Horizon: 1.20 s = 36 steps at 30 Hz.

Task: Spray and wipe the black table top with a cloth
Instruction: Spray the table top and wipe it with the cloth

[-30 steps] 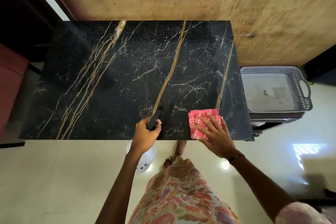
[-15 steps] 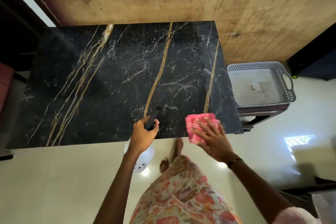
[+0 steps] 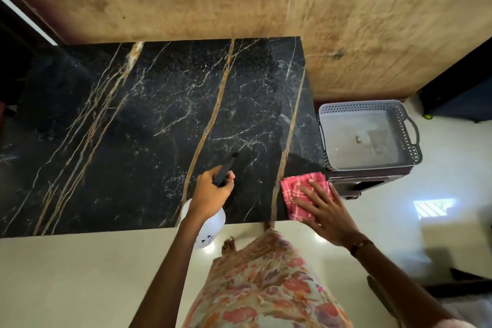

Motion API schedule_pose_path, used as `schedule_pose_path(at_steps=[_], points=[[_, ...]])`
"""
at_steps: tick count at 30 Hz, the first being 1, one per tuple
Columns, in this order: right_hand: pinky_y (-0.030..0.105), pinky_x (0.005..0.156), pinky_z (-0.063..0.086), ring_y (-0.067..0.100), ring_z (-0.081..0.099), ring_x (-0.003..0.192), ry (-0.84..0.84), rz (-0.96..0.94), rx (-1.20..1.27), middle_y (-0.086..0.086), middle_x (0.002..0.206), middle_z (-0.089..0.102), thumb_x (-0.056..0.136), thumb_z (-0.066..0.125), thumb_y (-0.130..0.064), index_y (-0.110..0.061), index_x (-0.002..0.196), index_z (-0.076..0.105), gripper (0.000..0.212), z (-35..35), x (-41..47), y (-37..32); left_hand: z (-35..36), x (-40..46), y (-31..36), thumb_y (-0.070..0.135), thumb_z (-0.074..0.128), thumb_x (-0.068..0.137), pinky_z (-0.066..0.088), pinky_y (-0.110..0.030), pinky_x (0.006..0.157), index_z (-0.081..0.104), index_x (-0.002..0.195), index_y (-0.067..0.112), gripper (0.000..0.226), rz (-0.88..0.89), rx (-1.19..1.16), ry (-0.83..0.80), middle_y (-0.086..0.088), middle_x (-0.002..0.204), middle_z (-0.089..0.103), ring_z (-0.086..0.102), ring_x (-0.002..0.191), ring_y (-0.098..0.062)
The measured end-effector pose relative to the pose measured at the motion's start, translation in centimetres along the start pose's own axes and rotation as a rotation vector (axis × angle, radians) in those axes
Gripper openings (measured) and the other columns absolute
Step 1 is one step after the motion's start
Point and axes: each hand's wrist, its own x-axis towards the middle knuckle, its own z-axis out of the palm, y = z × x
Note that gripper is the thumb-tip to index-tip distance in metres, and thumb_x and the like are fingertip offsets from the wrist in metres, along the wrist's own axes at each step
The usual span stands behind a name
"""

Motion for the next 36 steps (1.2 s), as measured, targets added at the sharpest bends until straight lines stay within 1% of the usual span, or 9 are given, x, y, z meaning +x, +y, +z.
schedule_pose_path(at_steps=[7, 11, 15, 18, 22, 27, 29, 33, 36], points=[[0.067, 0.11, 0.016, 0.03, 0.009, 0.147, 0.041, 0.262, 0.149, 0.0, 0.158, 0.019, 0.094, 0.023, -0.06, -0.036, 0.146, 0.027, 0.057, -3.3, 13.5, 5.2, 3.2, 5.0, 4.4, 0.009, 0.063, 0.085, 0.05, -0.029, 0.08, 0.069, 0.087, 0.013, 0.008, -0.018, 0.007, 0.022, -0.009, 0.088, 0.068, 0.064, 0.085, -0.019], [0.069, 0.109, 0.017, 0.032, 0.013, 0.146, 0.019, -0.026, 0.079, 0.002, 0.157, 0.022, 0.094, 0.029, -0.057, -0.036, 0.145, 0.03, 0.055, -3.3, 17.4, 3.1, 4.5, 8.0, 6.7, 0.008, 0.062, 0.085, 0.049, -0.034, 0.072, 0.068, 0.084, 0.008, 0.006, 0.008, 0.029, 0.04, -0.014, 0.077, 0.067, 0.061, 0.071, -0.024], [0.064, 0.113, 0.014, 0.028, 0.014, 0.146, 0.046, -0.191, 0.06, -0.001, 0.157, 0.023, 0.096, 0.029, -0.059, -0.04, 0.145, 0.03, 0.052, -2.8, 14.4, 7.8, 4.9, 11.0, 8.7, 0.006, 0.061, 0.086, 0.048, -0.032, 0.063, 0.067, 0.082, 0.012, 0.009, 0.016, 0.021, 0.069, -0.012, 0.074, 0.065, 0.057, 0.063, -0.02], [0.066, 0.109, 0.022, 0.029, 0.02, 0.145, 0.084, -0.043, 0.091, 0.003, 0.154, 0.032, 0.094, 0.031, -0.055, -0.036, 0.141, 0.039, 0.051, -3.6, 17.8, 13.2, 5.2, 13.1, 10.3, 0.006, 0.06, 0.087, 0.044, -0.025, 0.054, 0.066, 0.082, 0.015, 0.012, 0.014, 0.013, 0.07, -0.009, 0.074, 0.064, 0.052, 0.056, -0.016], [0.068, 0.108, 0.02, 0.031, 0.019, 0.145, 0.107, 0.148, 0.154, 0.003, 0.154, 0.031, 0.092, 0.034, -0.054, -0.034, 0.14, 0.042, 0.053, -5.1, 27.6, 14.3, 5.7, 15.9, 12.3, 0.005, 0.061, 0.085, 0.046, -0.012, 0.065, 0.067, 0.087, 0.01, 0.008, 0.038, 0.042, 0.117, -0.004, 0.08, 0.066, 0.059, 0.071, -0.013], [0.066, 0.111, 0.016, 0.031, 0.017, 0.146, 0.115, -0.145, 0.061, 0.001, 0.156, 0.027, 0.094, 0.027, -0.055, -0.037, 0.142, 0.036, 0.051, -5.0, 29.1, 12.6, 6.5, 19.5, 14.1, 0.007, 0.062, 0.085, 0.045, -0.029, 0.064, 0.065, 0.085, 0.0, 0.008, 0.065, 0.025, 0.117, -0.026, 0.081, 0.065, 0.056, 0.067, -0.03], [0.061, 0.115, 0.012, 0.029, 0.013, 0.147, 0.122, -0.228, 0.045, -0.002, 0.157, 0.02, 0.095, 0.03, -0.057, -0.039, 0.144, 0.031, 0.052, -4.3, 26.6, 15.0, 6.7, 20.6, 14.7, 0.009, 0.062, 0.086, 0.042, -0.031, 0.057, 0.066, 0.086, 0.001, 0.009, 0.064, 0.01, 0.113, -0.029, 0.079, 0.063, 0.051, 0.058, -0.024], [0.063, 0.113, 0.017, 0.03, 0.017, 0.145, 0.181, -0.039, 0.094, 0.003, 0.154, 0.029, 0.093, 0.032, -0.054, -0.034, 0.142, 0.037, 0.053, -4.5, 28.6, 21.0, 7.2, 22.4, 15.4, 0.008, 0.061, 0.087, 0.039, -0.019, 0.053, 0.067, 0.09, 0.007, 0.008, 0.058, 0.026, 0.096, -0.002, 0.068, 0.061, 0.05, 0.048, -0.003], [0.068, 0.108, 0.02, 0.034, 0.024, 0.143, 0.169, 0.137, 0.159, 0.004, 0.153, 0.034, 0.091, 0.029, -0.057, -0.033, 0.139, 0.043, 0.056, -5.9, 34.8, 21.7, 7.5, 23.1, 15.8, 0.005, 0.06, 0.087, 0.038, -0.011, 0.048, 0.067, 0.092, 0.006, 0.009, 0.07, 0.057, 0.091, 0.003, 0.065, 0.057, 0.049, 0.045, 0.0]])
